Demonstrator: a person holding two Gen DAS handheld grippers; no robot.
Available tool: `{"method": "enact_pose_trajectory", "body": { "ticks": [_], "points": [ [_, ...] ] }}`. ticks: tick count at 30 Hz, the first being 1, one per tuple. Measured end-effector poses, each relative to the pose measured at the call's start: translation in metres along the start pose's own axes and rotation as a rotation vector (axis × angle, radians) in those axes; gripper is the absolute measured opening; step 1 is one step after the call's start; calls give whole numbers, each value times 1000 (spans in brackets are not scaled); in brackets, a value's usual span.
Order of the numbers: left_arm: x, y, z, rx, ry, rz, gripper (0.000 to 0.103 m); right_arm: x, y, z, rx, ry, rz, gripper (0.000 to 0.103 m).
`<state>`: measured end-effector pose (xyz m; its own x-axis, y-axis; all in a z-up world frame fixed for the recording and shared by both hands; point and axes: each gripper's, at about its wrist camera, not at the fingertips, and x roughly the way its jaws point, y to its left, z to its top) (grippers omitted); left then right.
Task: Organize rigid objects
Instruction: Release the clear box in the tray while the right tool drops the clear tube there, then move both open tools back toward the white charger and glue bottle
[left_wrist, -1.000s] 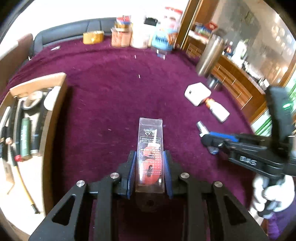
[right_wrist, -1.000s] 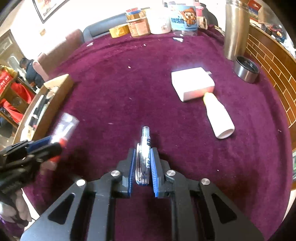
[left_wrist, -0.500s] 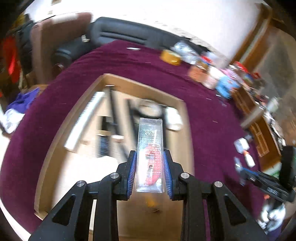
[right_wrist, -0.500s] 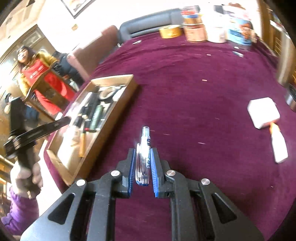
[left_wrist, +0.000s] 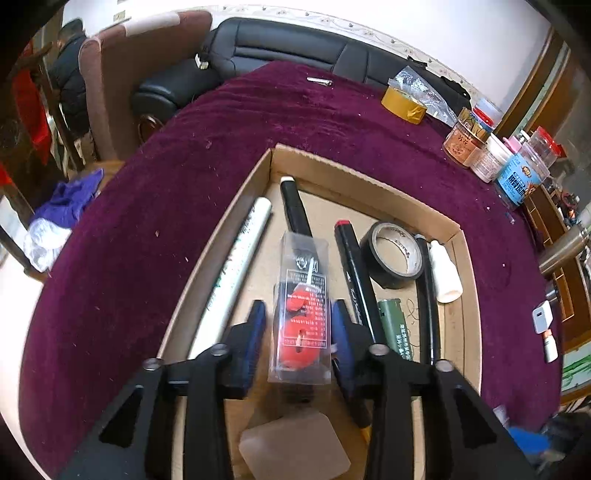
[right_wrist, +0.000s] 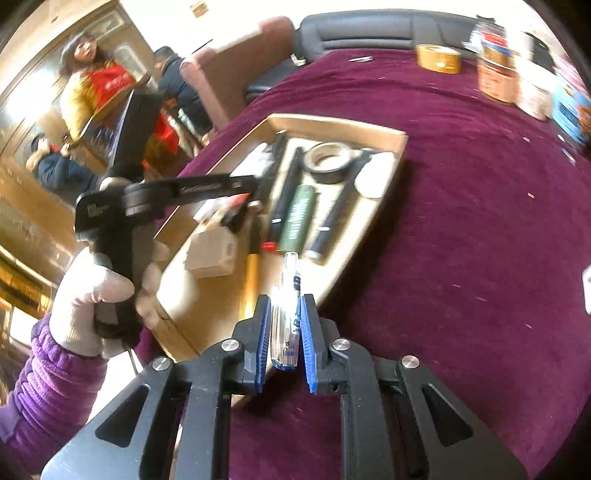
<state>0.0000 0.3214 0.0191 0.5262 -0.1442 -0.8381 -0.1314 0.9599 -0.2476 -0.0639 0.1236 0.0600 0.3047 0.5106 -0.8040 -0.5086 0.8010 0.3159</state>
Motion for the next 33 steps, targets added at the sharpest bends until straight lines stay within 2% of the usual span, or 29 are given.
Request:
{"method": "enact_pose_trajectory", "body": {
  "ticks": [4,6,8,13,16,17,25,29,33],
  "points": [
    [-14,7,-14,-46,3,-72,38,21,24,1,-68,30,-28,14],
    [-30,8,-22,-50,-25,-95,41,32,30,1,-104,36,-68,14],
    [-44,10,-28,-57,-61,-100,48,40,34,1,-123,46,-91,14],
    [-69,13,-38,-78,-120,-116,52,42,25,-4,-92,61,-70,14],
    [-79,10,-41,-86,-153,-119,56,27,17,-4,-86,23,-63,17],
    [-80,7,-43,-88,-161,-116,59,23,14,-5,-83,11,-63,21],
    [-86,-23,-59,-61,-218,-91,60,-16,-24,-11,21,-121,-2,22],
    [-94,-57,-74,-6,-277,-40,60,-34,-59,-14,109,-196,-18,23],
    [-99,-95,-88,46,-310,-73,60,-44,-101,-20,200,-238,-65,33]
  ]
}}
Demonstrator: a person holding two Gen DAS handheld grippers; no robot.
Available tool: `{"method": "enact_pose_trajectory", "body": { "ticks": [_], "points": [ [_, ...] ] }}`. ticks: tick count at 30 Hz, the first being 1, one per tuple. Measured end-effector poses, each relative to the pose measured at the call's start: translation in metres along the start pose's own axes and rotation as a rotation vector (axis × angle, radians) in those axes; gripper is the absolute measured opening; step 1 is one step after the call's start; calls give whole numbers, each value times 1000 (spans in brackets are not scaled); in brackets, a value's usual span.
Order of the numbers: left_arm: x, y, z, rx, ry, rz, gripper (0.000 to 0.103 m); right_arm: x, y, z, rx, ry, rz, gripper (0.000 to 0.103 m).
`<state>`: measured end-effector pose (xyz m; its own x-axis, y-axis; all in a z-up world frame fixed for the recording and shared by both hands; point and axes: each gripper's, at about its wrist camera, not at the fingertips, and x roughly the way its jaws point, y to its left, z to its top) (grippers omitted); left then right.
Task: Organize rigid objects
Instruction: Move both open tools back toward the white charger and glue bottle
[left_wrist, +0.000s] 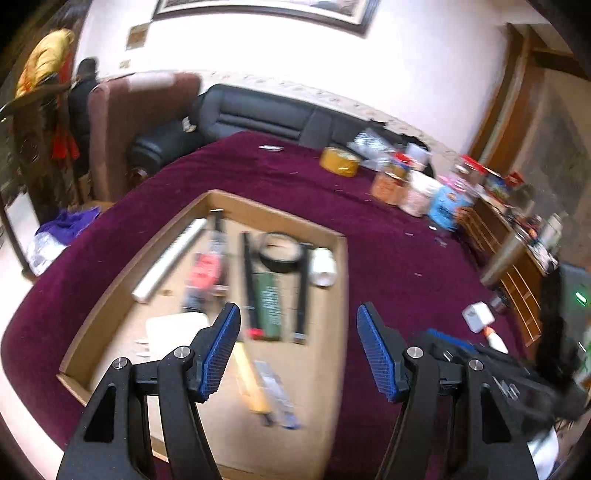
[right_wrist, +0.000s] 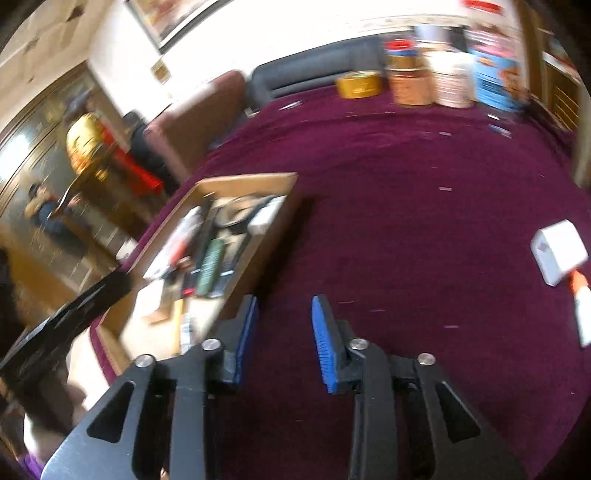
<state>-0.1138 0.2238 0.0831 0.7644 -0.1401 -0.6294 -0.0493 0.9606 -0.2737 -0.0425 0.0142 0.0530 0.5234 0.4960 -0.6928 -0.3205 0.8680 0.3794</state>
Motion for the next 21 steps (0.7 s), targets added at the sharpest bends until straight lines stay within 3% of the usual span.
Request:
{"method": "enact_pose_trajectory", "body": {
  "ticks": [9,16,21],
  "points": [
    [24,-87,-24,168,130,-155,60,-21,-84,-3,122,-64,-93,33],
    [58,-129,-39,242,245,-208,60,-32,-111,17,119,-128,-175,33],
    [91,-153,-42,262,275,-191,59,-30,-117,40,60,-167,-235,33]
  ]
}}
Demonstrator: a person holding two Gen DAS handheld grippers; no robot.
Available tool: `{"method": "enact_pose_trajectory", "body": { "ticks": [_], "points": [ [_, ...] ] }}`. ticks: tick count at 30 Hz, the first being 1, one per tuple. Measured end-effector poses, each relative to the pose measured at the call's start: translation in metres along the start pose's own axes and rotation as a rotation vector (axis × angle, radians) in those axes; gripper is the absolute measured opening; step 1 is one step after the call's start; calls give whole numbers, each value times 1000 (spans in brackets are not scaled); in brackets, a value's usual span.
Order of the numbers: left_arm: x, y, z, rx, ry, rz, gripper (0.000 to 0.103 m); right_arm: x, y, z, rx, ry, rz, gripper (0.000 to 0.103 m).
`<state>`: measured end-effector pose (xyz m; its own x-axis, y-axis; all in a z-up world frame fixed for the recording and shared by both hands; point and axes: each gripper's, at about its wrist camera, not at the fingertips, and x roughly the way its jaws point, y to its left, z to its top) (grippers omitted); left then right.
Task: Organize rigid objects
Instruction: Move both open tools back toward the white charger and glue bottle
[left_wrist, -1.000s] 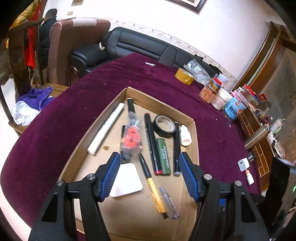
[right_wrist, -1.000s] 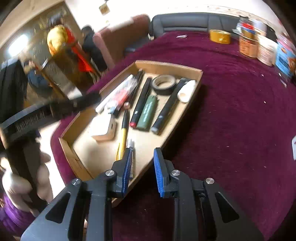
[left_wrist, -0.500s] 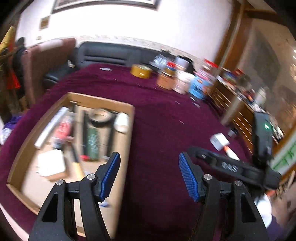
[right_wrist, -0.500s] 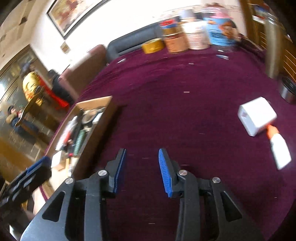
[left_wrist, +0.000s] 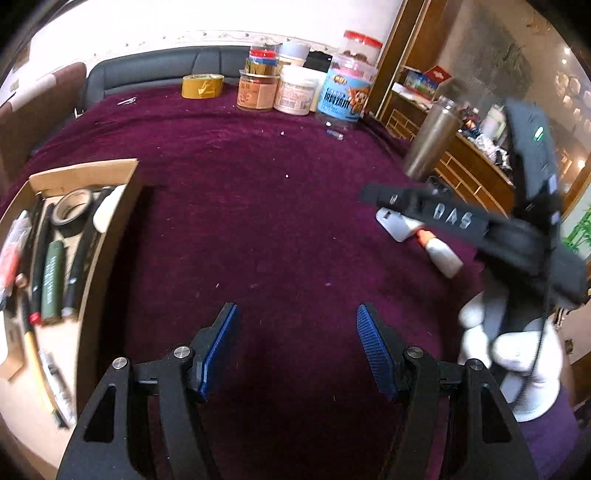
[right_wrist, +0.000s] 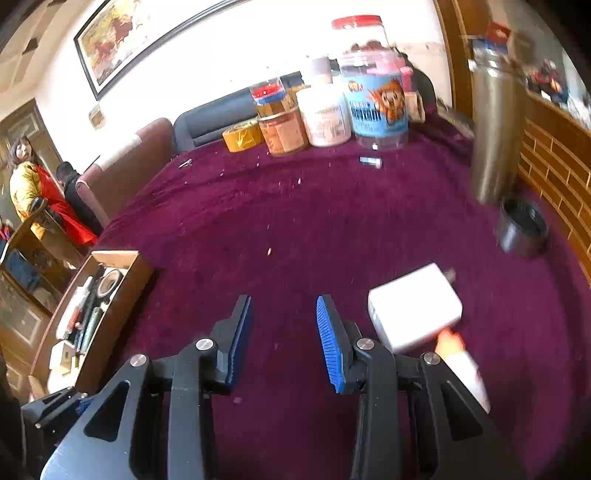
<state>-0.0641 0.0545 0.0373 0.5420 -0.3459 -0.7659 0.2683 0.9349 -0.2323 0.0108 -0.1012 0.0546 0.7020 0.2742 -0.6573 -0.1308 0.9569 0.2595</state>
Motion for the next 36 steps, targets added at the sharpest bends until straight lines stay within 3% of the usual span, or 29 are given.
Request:
{"method": "enact_pose_trajectory", "body": {
  "ticks": [5,9,13,14,17,28,36],
  "points": [
    [32,7,8,-60,42,31,59,3,1,4,-72,-67,-14,33],
    [39,3,10,-38,10,74,68,7,-8,-6,-50,-66,-11,44],
    [49,-8,11,16,28,69,98,9,-5,-7,-63,-46,19,44],
    [54,-14,11,46,39,80,101,8,-4,-8,-66,-47,20,46],
    [67,-33,12,139,72,212,102,7,-4,-10,-66,-46,31,51],
    [68,-33,11,128,70,203,102,4,-16,-9,-2,-55,68,51],
    [68,-34,12,131,72,206,102,-8,-16,-6,-26,-141,-19,51]
  ]
}}
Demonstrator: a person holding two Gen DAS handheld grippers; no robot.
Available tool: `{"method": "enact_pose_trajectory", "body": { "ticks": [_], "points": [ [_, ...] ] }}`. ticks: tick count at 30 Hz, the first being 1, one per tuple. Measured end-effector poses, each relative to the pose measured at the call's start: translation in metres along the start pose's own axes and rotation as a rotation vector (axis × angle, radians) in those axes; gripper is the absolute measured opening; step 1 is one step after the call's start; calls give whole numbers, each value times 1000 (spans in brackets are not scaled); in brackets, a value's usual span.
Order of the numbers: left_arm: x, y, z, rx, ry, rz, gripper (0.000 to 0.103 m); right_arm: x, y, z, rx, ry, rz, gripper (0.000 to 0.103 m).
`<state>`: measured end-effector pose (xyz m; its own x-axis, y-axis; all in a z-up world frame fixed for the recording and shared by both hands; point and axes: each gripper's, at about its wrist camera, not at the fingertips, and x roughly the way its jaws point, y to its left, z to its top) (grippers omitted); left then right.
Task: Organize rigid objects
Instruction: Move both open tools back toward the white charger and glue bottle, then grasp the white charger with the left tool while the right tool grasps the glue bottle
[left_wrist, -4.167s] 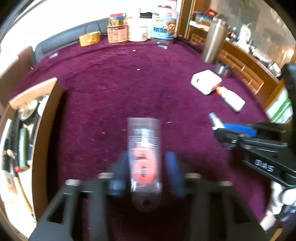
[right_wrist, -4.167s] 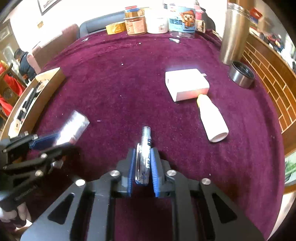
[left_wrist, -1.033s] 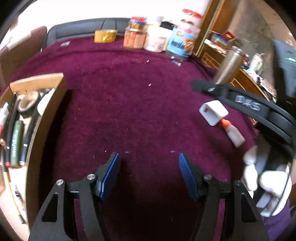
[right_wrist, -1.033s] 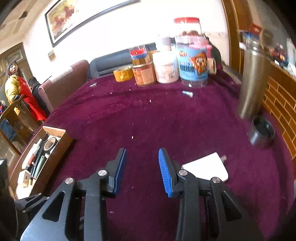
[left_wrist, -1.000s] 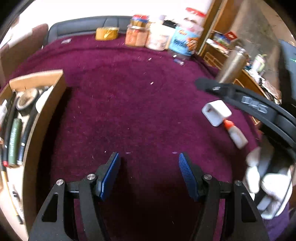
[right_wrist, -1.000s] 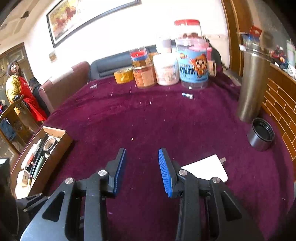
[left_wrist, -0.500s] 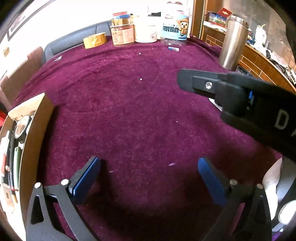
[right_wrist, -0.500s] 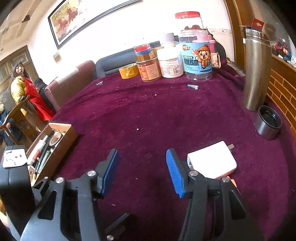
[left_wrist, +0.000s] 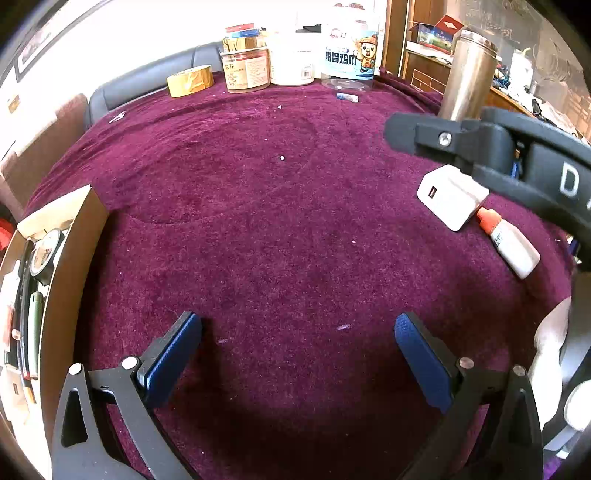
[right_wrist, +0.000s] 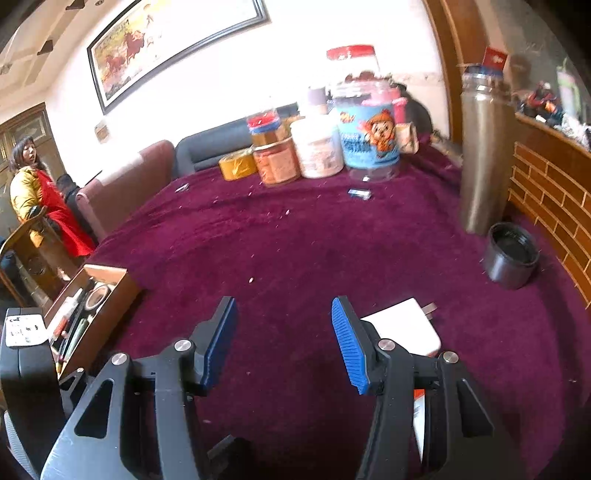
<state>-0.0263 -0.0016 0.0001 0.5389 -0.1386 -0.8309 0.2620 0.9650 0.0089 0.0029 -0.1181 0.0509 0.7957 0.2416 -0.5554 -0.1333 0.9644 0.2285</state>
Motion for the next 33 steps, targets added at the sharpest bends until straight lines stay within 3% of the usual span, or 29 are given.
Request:
{"method": "enact_pose_trajectory", "body": {
  "ticks": [5,11,16,19,26,33],
  "points": [
    [-1,2,0,-6,-3,-10,101,-18,6,3,-29,-82,-75,51],
    [0,2,0,-5,-2,-13,101,-47,-12,3,80,-37,-98,60],
    [0,1,0,0,1,-9,102,-59,-24,2,30,-6,-202,60],
    [0,2,0,7,3,-15,102,-61,-34,7,22,16,-218,60],
    [-1,2,-1,4,-1,-25,101,-23,-66,28,58,169,-239,60],
    [-1,3,-1,3,-2,-25,101,42,-87,29,228,324,-94,62]
  ]
}}
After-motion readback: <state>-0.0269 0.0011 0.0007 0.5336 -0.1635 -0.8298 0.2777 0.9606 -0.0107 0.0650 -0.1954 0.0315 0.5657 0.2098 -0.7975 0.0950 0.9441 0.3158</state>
